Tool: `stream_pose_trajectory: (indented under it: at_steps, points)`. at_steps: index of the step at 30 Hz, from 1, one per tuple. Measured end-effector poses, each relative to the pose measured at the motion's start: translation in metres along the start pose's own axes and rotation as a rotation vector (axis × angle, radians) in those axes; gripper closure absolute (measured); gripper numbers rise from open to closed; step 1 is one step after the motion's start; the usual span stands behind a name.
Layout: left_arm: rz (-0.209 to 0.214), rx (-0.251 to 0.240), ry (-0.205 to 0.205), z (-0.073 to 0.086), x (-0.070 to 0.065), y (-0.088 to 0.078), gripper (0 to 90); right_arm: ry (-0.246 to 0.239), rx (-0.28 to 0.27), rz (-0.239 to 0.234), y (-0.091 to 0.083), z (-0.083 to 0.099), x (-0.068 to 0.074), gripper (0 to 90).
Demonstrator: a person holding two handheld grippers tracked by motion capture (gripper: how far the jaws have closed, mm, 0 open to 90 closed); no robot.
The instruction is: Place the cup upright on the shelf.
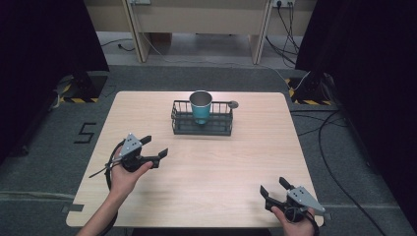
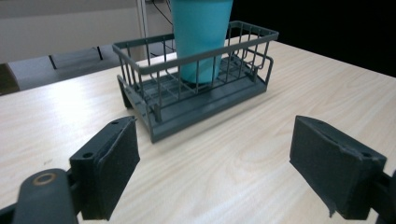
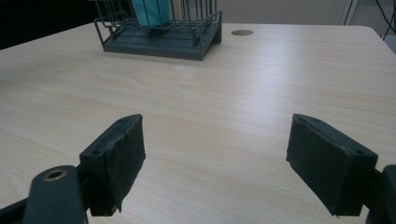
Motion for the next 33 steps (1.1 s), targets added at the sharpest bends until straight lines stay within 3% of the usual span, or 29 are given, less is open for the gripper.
stream_pose_trajectory:
  at_steps: [20,30,33]
  points:
    - [-0.019,0.016,-0.022,0.035,0.007,-0.032,15.6,0.003,0.002,0.001,0.000,0.000,0.000,19.9]
    - [-0.011,0.013,-0.068,0.053,0.004,-0.030,16.2,0.005,0.000,-0.002,0.000,0.000,-0.001,20.0]
    - [-0.005,0.012,-0.059,0.055,0.003,-0.030,16.3,0.003,0.001,-0.004,0.000,0.000,-0.001,20.0]
Point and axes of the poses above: each handheld gripper's, and its own axes: y roughly forward along the jaws, z roughly out of its underside, x roughly to its left, the point moved 1 cm from there along y, roughly forward along the jaws, and after that the axes turned 5 degrees about x, right-handed, at the moved point
